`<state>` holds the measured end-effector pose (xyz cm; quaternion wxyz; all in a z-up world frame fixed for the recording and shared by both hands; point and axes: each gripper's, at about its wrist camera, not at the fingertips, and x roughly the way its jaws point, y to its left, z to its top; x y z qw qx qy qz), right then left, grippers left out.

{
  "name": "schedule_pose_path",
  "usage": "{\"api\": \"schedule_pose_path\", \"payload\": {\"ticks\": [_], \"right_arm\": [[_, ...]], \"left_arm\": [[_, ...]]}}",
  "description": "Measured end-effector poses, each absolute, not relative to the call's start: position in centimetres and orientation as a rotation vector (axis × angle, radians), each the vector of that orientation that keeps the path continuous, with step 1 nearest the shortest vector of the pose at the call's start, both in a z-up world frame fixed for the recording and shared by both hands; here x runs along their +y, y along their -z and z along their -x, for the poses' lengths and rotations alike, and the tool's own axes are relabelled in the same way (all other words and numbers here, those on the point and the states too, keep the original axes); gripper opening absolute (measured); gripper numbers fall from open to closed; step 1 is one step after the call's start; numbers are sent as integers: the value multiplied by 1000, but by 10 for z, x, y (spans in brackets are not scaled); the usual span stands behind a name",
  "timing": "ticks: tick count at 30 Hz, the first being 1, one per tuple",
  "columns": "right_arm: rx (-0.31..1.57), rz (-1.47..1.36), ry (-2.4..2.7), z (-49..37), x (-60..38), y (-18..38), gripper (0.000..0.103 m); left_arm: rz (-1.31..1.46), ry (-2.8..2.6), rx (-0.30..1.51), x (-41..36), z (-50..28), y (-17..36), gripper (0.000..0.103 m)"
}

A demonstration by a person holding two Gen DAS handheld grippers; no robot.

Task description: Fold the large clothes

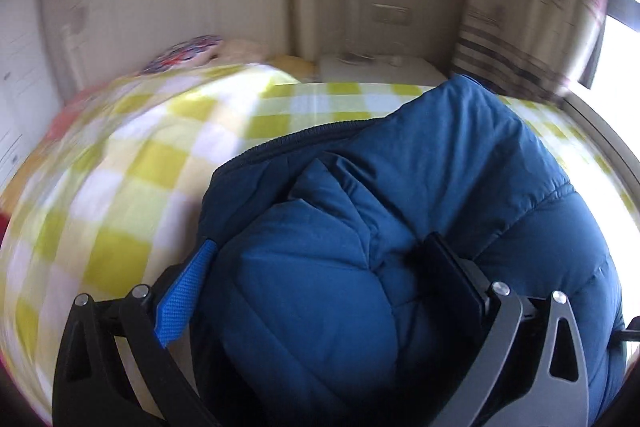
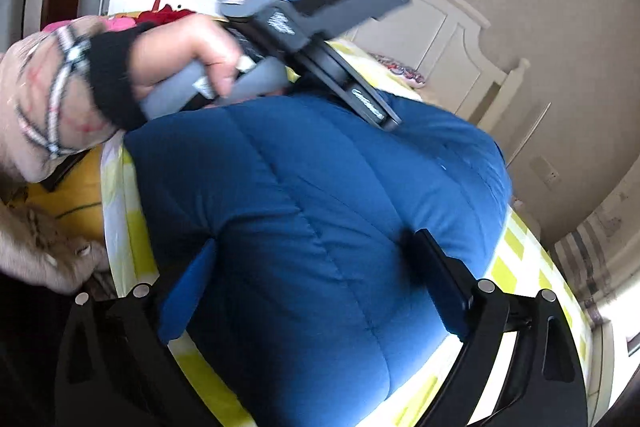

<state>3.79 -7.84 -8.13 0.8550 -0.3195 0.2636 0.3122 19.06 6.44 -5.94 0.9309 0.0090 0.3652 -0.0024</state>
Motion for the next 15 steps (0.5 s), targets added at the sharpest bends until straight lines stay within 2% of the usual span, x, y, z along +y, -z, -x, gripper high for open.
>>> {"api": "schedule_pose_path", "payload": {"ticks": [5, 10, 13, 15], "right_arm": [[636, 582, -658, -42, -90, 63, 91], [550, 387, -608, -37, -83, 20, 91], [582, 431, -590, -40, -55, 40, 91], [618, 585, -597, -34, -31, 73, 99]], "left_arm": [[14, -7, 748, 66, -190, 60, 101], [101, 41, 753, 79, -193, 66, 101], [108, 42, 747, 81, -191, 66, 101], [120, 50, 744, 83, -191, 67, 101]]}}
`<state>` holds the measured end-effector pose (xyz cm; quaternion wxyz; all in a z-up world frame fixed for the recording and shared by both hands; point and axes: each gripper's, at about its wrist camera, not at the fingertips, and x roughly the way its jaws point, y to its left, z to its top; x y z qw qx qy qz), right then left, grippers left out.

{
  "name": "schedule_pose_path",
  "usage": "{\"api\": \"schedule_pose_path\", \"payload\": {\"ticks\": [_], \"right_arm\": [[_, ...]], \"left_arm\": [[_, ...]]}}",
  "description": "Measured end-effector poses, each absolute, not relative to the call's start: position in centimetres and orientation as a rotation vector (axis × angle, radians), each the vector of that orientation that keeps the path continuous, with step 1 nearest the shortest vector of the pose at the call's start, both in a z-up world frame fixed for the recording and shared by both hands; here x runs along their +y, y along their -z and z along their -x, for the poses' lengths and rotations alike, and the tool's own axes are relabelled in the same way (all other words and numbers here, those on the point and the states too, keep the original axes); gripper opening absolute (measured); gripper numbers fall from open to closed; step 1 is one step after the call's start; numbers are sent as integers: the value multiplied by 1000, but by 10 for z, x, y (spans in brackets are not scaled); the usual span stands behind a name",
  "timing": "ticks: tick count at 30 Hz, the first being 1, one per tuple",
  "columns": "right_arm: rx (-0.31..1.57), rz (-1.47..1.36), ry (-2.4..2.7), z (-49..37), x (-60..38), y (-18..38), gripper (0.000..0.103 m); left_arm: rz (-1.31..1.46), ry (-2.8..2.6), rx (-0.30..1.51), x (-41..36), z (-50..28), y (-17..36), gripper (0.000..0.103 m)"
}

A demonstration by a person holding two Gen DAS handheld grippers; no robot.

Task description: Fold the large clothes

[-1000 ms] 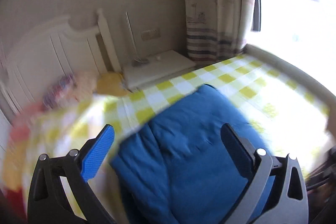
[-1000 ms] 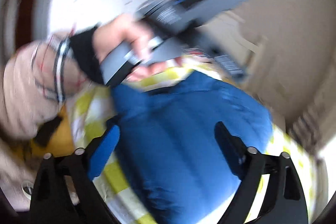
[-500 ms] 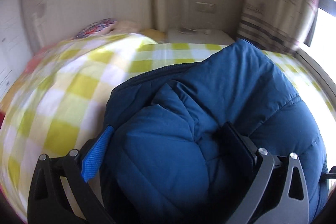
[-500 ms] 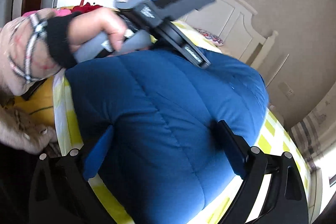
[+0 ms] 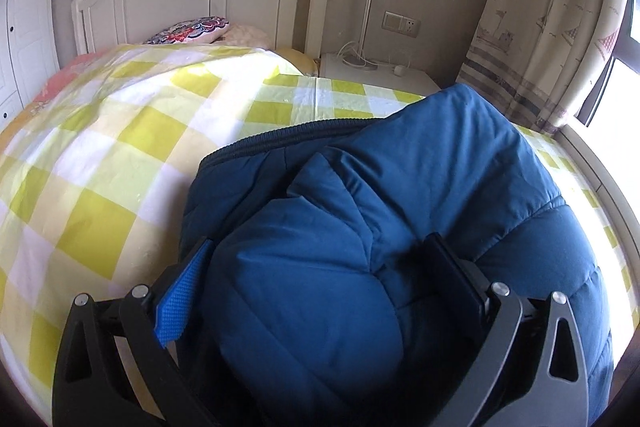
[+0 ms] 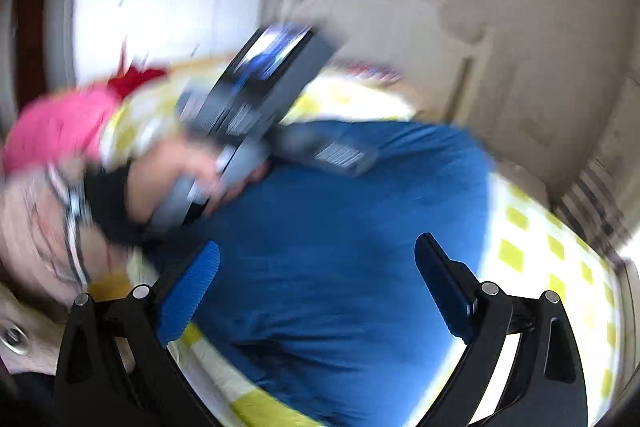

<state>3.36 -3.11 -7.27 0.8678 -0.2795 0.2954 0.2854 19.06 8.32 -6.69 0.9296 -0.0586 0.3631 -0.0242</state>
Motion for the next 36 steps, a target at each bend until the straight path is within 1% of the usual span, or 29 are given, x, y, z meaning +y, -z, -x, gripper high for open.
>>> {"api": "schedule_pose_path", "payload": {"ticks": [1, 2, 5, 7, 11, 13, 14, 15, 16, 17, 18, 19, 20, 22, 23, 27, 29, 31, 33, 34, 36], "right_arm": [[581, 679, -568, -27, -24, 83, 99], [585, 700, -573, -26, -24, 85, 99], [679, 661, -667, -35, -39, 66, 97], [675, 608, -679, -44, -53, 48, 97], [589, 428, -587, -100, -90, 1, 97], [559, 335, -503, -146, -104, -19, 97], [563, 296, -457, -177, -109, -25, 94], [568, 279, -438, -198, -106, -26, 90], [578, 263, -430, -217, -106, -26, 72], [607, 236, -432, -240, -106, -23, 58], [652, 208, -445, -265, -101, -14, 53], [704, 197, -455, -288, -94, 1, 43], [752, 219, -457, -304, -86, 18, 37], [830, 347, -454, -325, -64, 60, 38], [842, 406, -446, -332, -56, 72, 38], [890, 488, -426, -328, -48, 71, 38], [870, 448, -423, -328, -54, 58, 38], [832, 342, -389, -333, -66, 50, 39], [894, 342, -360, -347, -65, 71, 39], [929, 410, -362, -349, -56, 87, 40], [923, 484, -338, -346, -45, 88, 41]], "left_arm": [[126, 53, 741, 85, -190, 68, 101], [132, 57, 739, 87, -190, 69, 101], [150, 66, 745, 89, -191, 70, 101], [160, 67, 744, 91, -191, 71, 101], [175, 73, 748, 93, -192, 72, 101], [180, 77, 755, 94, -193, 73, 101], [185, 80, 756, 95, -193, 73, 101], [191, 83, 756, 96, -193, 73, 101], [200, 87, 755, 97, -193, 74, 101], [207, 90, 755, 98, -193, 74, 101], [215, 93, 755, 100, -193, 75, 101], [223, 97, 755, 101, -193, 75, 101], [228, 99, 755, 101, -193, 76, 101], [243, 88, 752, 104, -193, 76, 101], [268, 80, 754, 109, -193, 77, 101], [353, 126, 786, 121, -199, 86, 101], [356, 125, 780, 121, -199, 86, 101], [357, 123, 776, 121, -198, 86, 101], [361, 118, 770, 122, -197, 86, 101], [361, 117, 773, 122, -197, 86, 101], [357, 111, 773, 122, -197, 86, 101]]}}
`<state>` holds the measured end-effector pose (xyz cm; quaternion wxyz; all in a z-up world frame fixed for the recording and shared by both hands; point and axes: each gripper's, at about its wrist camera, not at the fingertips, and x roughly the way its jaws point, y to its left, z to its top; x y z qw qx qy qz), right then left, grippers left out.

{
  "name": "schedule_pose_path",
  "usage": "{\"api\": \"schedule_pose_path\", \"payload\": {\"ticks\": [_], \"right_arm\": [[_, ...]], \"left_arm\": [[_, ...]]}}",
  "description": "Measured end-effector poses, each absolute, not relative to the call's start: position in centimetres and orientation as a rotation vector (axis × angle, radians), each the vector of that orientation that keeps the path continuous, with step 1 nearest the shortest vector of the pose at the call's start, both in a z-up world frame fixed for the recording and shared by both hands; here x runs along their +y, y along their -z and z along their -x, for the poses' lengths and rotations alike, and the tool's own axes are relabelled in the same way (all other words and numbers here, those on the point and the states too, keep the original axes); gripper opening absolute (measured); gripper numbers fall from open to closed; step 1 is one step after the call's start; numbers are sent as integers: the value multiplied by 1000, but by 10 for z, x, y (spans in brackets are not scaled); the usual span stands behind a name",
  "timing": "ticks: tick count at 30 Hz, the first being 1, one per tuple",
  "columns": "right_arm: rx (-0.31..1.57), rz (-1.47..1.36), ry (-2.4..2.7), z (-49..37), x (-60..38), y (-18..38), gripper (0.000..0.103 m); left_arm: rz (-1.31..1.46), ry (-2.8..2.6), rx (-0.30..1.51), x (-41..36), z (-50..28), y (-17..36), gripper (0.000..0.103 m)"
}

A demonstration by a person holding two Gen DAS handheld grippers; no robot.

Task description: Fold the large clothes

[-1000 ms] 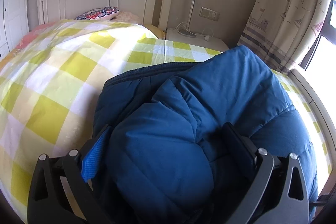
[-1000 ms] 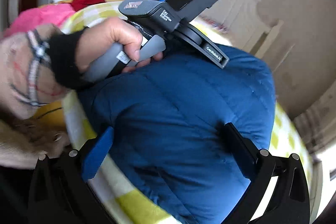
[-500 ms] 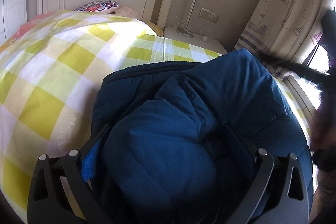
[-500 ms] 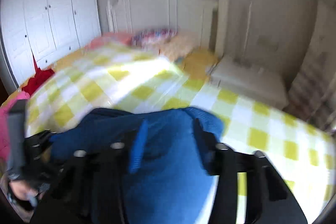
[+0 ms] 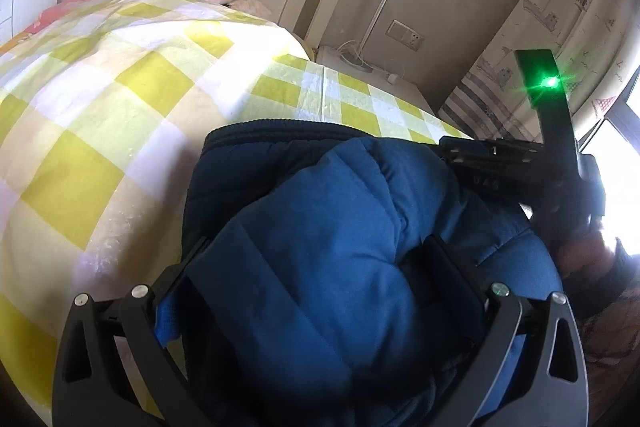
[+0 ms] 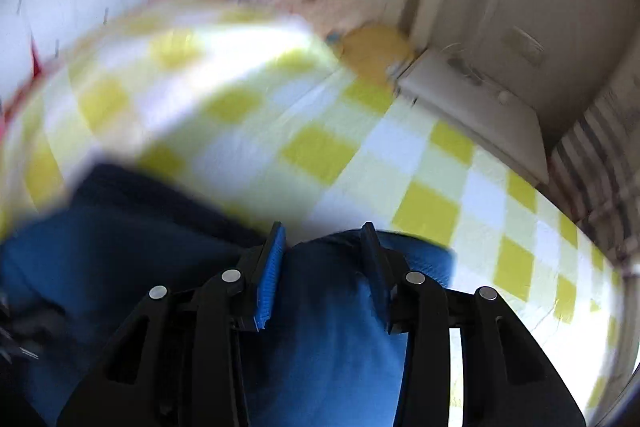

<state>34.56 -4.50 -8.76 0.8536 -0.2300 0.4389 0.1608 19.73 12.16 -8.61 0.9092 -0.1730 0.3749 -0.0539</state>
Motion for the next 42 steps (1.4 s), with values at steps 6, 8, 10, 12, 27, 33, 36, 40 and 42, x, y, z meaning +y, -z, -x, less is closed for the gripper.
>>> {"api": "schedule_pose_path", "payload": {"ticks": [6, 8, 10, 12, 27, 33, 36, 40, 42], "right_arm": [[851, 346, -508, -321, -37, 37, 60], [836, 393, -566, -311, -23, 34, 64], [901, 501, -594, -310, -2, 57, 64], [980, 559, -568, -317, 7, 84, 64], [895, 342, -445, -249, -97, 67, 82], [735, 245, -500, -166, -124, 28, 87], [726, 295, -538, -119, -119, 39, 87], [771, 318, -530, -89, -120, 70, 87], [801, 300, -533, -87, -124, 60, 87]], "left_arm": [[350, 90, 756, 122, -193, 84, 101], [342, 84, 753, 121, -193, 83, 101], [337, 81, 753, 120, -193, 83, 101], [330, 68, 759, 120, -193, 83, 101], [350, 80, 780, 125, -197, 88, 101], [339, 67, 783, 125, -197, 88, 101], [332, 63, 784, 124, -198, 87, 101], [332, 67, 778, 124, -196, 87, 101], [309, 48, 778, 120, -195, 85, 101]]}}
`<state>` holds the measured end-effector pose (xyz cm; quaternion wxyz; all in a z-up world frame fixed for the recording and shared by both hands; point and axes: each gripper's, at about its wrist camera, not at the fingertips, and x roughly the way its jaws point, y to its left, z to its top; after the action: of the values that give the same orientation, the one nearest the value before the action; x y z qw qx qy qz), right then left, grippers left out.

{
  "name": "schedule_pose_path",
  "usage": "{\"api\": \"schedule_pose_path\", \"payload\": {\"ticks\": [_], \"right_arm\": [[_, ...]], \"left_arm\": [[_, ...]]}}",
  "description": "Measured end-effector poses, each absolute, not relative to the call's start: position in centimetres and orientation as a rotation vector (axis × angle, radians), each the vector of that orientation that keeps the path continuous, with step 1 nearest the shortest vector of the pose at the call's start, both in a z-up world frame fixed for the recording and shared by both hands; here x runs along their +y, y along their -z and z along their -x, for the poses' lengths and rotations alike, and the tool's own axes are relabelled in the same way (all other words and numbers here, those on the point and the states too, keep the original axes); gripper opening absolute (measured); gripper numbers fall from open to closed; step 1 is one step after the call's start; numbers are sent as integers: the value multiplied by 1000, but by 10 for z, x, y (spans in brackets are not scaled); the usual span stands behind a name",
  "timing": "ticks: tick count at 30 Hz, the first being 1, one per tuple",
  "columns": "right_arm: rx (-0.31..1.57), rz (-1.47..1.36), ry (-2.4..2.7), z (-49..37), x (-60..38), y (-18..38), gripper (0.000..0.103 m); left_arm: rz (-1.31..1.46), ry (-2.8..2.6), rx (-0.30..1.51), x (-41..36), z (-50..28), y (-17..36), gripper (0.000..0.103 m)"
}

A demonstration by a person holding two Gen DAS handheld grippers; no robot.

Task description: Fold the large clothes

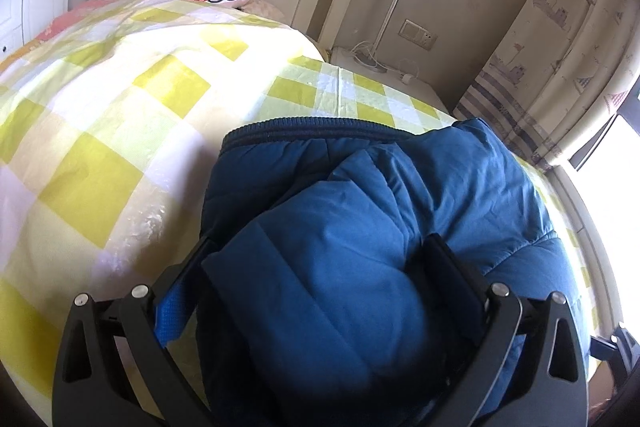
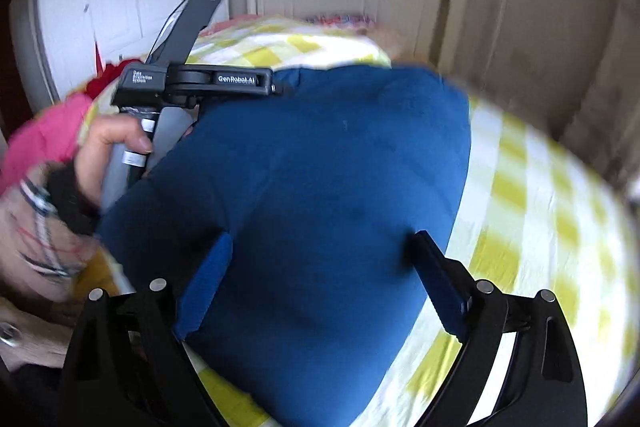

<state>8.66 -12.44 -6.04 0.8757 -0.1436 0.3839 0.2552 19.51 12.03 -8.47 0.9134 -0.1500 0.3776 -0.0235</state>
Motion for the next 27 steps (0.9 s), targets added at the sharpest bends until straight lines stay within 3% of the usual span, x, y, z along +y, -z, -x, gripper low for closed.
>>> {"api": "schedule_pose_path", "payload": {"ticks": [6, 8, 10, 20, 22, 27], "right_arm": [[578, 408, -601, -54, -83, 27, 87], [662, 511, -648, -55, -55, 59, 87], [590, 627, -599, -44, -43, 88, 91], [629, 488, -554, -42, -83, 56, 90], [702, 453, -552, -56, -93, 72, 98], [742, 353, -593, -58, -110, 67, 99]], "left_arm": [[250, 12, 775, 114, -195, 81, 101], [245, 8, 773, 114, -194, 81, 101], [229, -1, 764, 113, -192, 80, 101], [229, 0, 762, 114, -189, 80, 101], [225, -1, 759, 114, -189, 79, 101], [224, -3, 761, 115, -190, 79, 101]]}}
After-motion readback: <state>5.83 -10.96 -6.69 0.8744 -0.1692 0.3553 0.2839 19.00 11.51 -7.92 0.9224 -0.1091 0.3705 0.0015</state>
